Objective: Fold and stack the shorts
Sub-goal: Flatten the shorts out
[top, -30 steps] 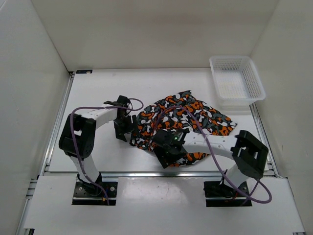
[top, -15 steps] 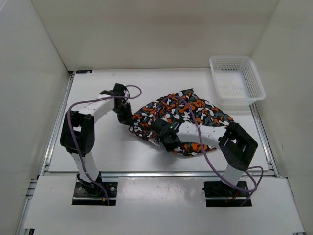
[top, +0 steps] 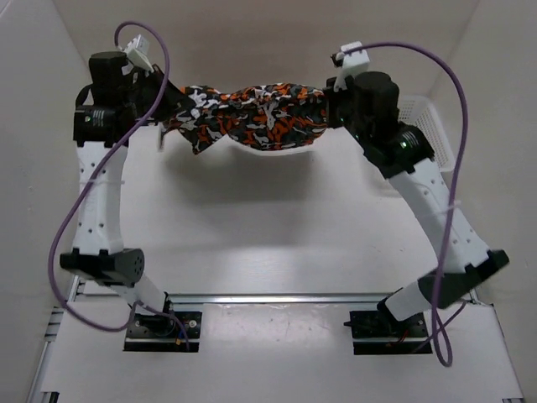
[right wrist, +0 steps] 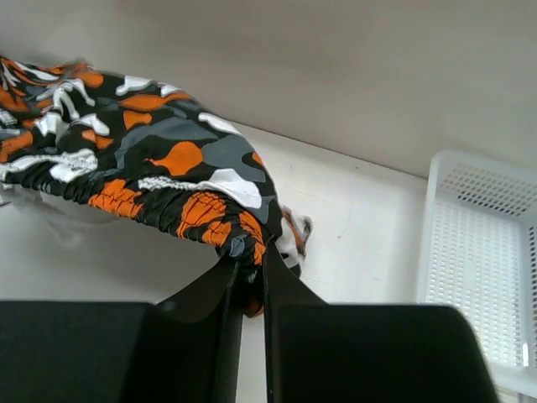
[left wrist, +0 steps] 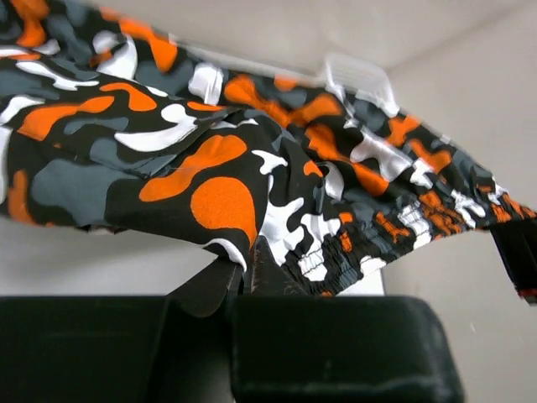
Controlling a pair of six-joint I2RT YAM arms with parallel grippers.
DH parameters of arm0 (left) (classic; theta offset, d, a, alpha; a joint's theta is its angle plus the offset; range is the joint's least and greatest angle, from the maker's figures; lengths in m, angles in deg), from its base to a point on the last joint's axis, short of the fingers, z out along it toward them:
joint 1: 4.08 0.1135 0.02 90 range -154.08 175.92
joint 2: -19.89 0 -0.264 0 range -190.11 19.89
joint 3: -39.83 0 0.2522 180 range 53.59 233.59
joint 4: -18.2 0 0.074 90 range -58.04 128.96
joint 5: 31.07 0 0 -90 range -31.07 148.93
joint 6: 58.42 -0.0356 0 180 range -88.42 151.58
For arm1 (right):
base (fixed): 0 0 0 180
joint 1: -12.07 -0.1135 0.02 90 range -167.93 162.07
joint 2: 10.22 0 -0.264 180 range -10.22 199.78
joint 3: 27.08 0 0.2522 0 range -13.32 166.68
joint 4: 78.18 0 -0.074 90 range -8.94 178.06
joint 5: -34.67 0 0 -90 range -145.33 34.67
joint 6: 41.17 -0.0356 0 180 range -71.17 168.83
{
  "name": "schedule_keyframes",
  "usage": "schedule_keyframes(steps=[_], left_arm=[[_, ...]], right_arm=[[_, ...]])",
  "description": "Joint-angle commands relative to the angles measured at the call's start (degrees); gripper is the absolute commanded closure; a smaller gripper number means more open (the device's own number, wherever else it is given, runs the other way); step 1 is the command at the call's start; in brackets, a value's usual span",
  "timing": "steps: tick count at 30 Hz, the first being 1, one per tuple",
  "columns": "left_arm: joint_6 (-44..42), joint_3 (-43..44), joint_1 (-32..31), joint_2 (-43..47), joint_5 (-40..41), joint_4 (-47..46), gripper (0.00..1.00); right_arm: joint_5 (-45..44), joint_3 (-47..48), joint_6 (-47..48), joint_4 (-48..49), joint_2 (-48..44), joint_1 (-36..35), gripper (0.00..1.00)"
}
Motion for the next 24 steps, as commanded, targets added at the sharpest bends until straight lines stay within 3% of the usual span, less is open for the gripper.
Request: schedule_keyframes(steps=[1,3,4,6,7,9,10,11,13,16,17,18,21,24], left_arm=[[0.8,-7.2,-1.5,7.3,-0.8,2.1,0.90],[2.1,-18.4,-4.0,13.1,-0.8,-1.4,0.90],[3.1,-22.7,-5.6,14.9,-0.8,-3.2,0.90],[6.6,-34.6,-12.8,18.9,0.5,-6.8,0.88],[8.0,-37.7,-15.8,19.5,2.1,-9.5,0.60],[10.1,-44.0,-25.2,17.7,2.8,-11.4,0.18],[10.1,-44.5,-27.6,16.3,3.4,-11.4,0.07],[10.1,-44.5,-30.1,15.1,4.3,-10.9,0.06],[10.1,-44.6,-30.1,13.7,5.9,-9.7,0.06],[8.8,-42.9,-26.1,14.9,9.8,-7.3,0.15],[7.8,-42.0,-24.4,15.4,11.0,-6.6,0.19],[7.3,-41.5,-20.5,16.0,12.1,-4.8,0.29],[5.0,-42.2,-10.4,16.0,13.8,-1.9,0.44],[3.8,-45.5,-1.1,15.4,15.1,-0.8,0.47]], right_arm=[[0.7,-10.2,6.4,5.1,-8.0,0.8,0.99],[-0.4,-20.7,4.1,9.7,-12.2,3.1,0.97],[-1.5,-23.7,2.4,9.7,-13.0,4.5,0.67],[-0.1,-29.5,-4.1,11.0,-13.6,11.3,0.19],[2.3,-33.6,-6.7,11.0,-13.6,14.3,0.05],[8.1,-36.6,-14.9,8.8,-12.4,22.9,0.03],[11.7,-37.3,-16.9,8.0,-12.4,25.2,0.01],[15.2,-37.8,-18.6,6.4,-11.6,27.7,0.01],[15.2,-38.5,-21.5,4.4,-11.6,28.3,0.04],[22.1,-41.4,-22.6,3.3,-12.1,26.2,0.16],[23.1,-42.3,-22.6,3.3,-12.7,22.2,0.20],[23.1,-43.1,-23.2,3.3,-13.4,19.4,0.23],[21.3,-46.8,-23.7,3.3,-13.4,6.6,0.27],[20.2,-49.3,-25.2,3.9,-11.8,-4.5,0.25]])
